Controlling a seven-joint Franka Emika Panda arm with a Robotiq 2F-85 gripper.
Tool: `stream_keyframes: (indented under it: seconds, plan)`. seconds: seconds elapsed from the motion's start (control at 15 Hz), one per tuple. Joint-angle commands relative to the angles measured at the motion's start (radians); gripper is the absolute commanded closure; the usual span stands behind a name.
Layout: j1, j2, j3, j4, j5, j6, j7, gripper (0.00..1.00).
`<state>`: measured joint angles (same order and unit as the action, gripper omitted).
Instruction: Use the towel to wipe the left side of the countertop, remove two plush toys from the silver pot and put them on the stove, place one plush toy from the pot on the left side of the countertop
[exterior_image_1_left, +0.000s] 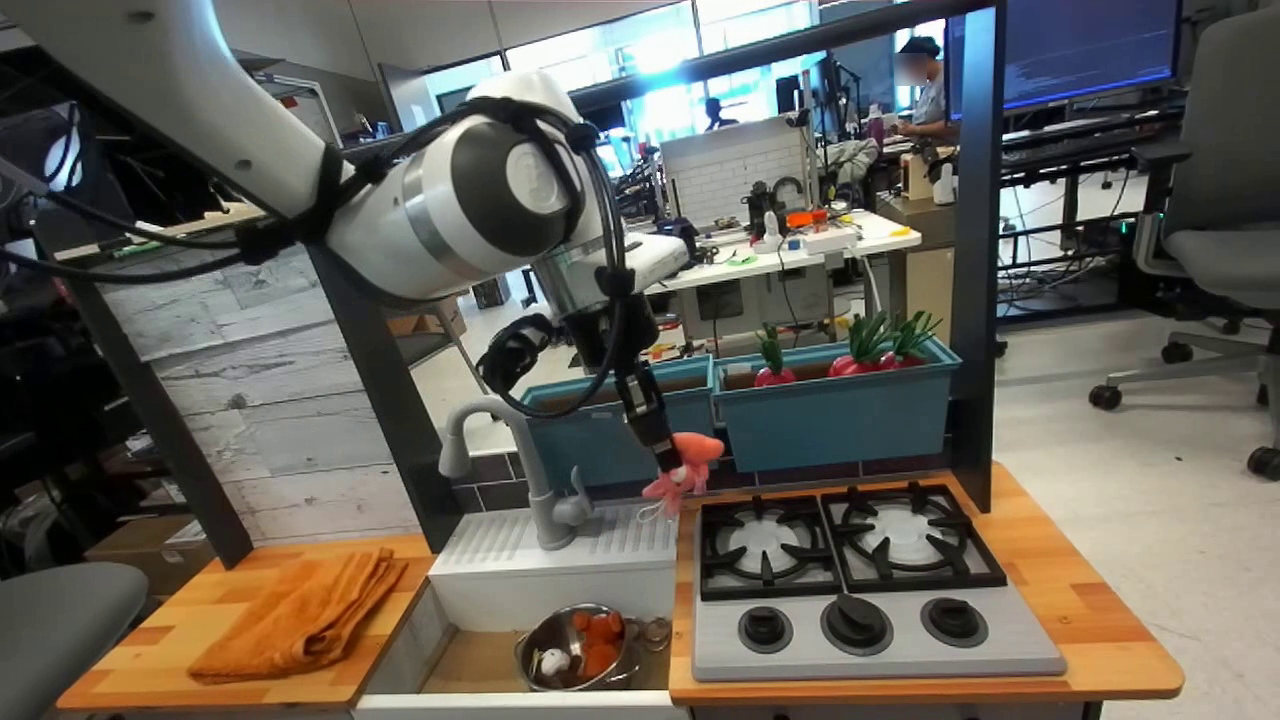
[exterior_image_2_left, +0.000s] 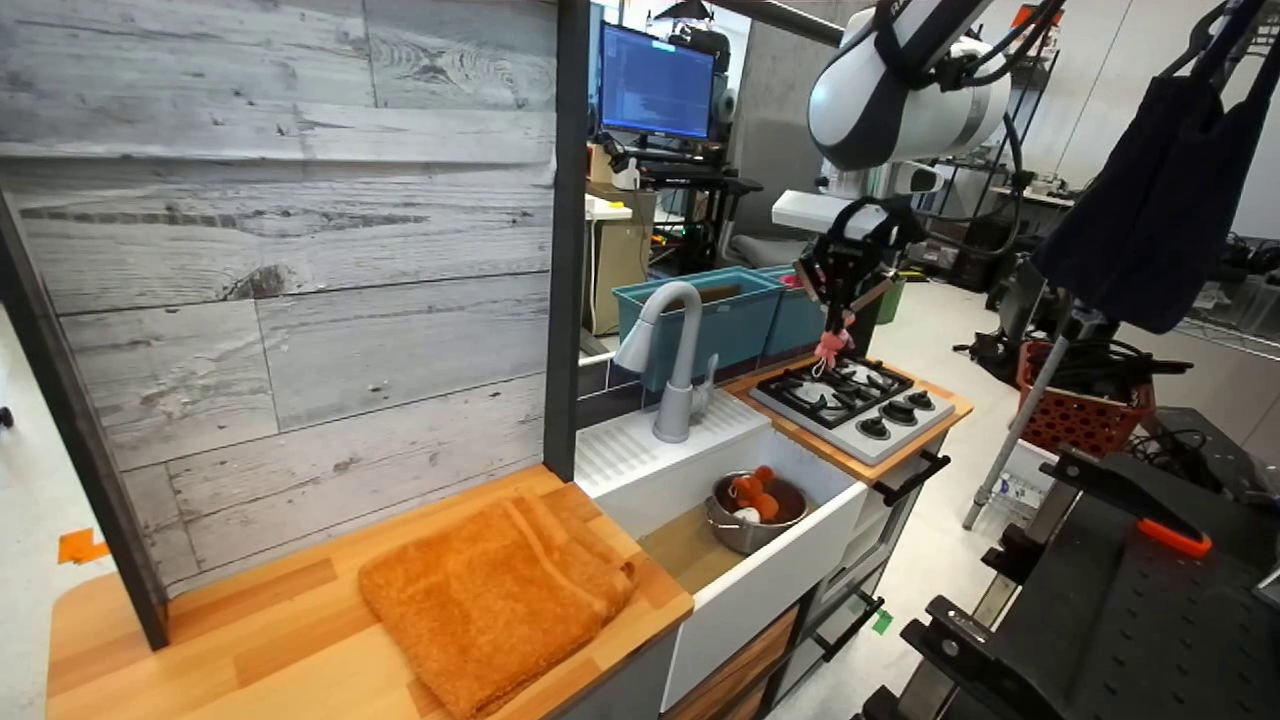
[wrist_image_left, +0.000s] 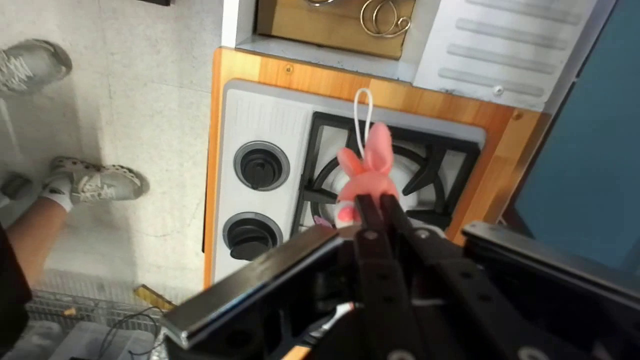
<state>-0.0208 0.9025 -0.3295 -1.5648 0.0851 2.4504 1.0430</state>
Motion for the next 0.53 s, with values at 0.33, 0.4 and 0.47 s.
stream_keyframes:
  seconds: [0.33, 0.4, 0.47]
  plan:
    - [-0.102, 0.207, 0.018, 0.287, -0.014, -0.213, 0.248, 0.93]
    - [-0.113, 0.237, 0.021, 0.325, -0.014, -0.233, 0.268, 0.88]
    - [-0.12, 0.259, 0.022, 0.354, -0.014, -0.241, 0.277, 0.8]
